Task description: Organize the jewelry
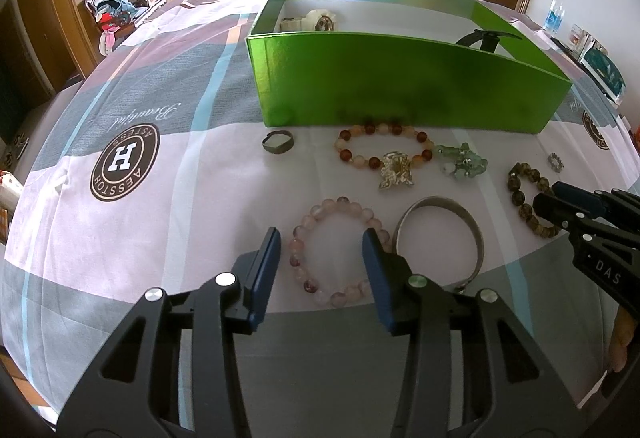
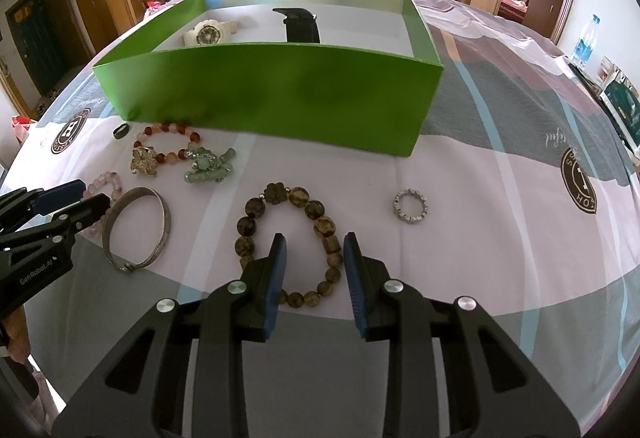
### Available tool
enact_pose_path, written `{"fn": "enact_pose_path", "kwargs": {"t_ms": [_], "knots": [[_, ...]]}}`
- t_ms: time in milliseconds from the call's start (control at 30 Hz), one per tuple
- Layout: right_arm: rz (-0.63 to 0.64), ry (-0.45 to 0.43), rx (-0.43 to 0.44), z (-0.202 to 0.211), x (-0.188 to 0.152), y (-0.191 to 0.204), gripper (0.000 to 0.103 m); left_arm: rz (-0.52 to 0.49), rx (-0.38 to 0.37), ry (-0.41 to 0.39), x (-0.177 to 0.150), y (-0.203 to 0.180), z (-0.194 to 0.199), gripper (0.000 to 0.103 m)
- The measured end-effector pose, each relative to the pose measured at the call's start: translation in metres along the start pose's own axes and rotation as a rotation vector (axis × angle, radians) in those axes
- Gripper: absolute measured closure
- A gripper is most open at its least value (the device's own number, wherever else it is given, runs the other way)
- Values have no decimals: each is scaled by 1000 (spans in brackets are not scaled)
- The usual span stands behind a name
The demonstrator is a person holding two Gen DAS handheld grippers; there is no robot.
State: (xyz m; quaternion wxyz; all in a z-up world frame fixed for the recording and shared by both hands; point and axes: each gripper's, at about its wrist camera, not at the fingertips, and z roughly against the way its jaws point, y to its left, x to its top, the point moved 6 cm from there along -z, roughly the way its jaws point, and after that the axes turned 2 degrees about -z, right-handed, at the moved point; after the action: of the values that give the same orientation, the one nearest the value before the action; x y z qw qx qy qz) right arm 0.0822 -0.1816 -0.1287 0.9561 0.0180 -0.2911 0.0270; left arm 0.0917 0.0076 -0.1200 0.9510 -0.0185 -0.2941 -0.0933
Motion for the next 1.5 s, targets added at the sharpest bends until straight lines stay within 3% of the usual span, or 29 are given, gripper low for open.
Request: {"fn": "enact_pose_path", "kwargs": {"t_ms": [533,633,700,767,967,1200,1500], "knots": [[21,-13,-7,0,0,3,73,-4,6,-2,-2,-2,3,59],[25,-12,10,-1,0,5,81,-3,5,-2,-2,-2,3,60],[34,-13,26,0,0,8,89,-4,-1,-5,-1,-2,3,70],[41,-12,38,0,0,11,94,-2,-10,-6,-1,-3,3,92],[46,-3,42,1,1,14,95,6,-27,-4,2,0,6,95],[62,-112,26,39,26,14,95,3,-59,-91,23,2,40,95],[137,-299,-32,95,82,23,95,-39,-55,-236,82,1,90,95]]}}
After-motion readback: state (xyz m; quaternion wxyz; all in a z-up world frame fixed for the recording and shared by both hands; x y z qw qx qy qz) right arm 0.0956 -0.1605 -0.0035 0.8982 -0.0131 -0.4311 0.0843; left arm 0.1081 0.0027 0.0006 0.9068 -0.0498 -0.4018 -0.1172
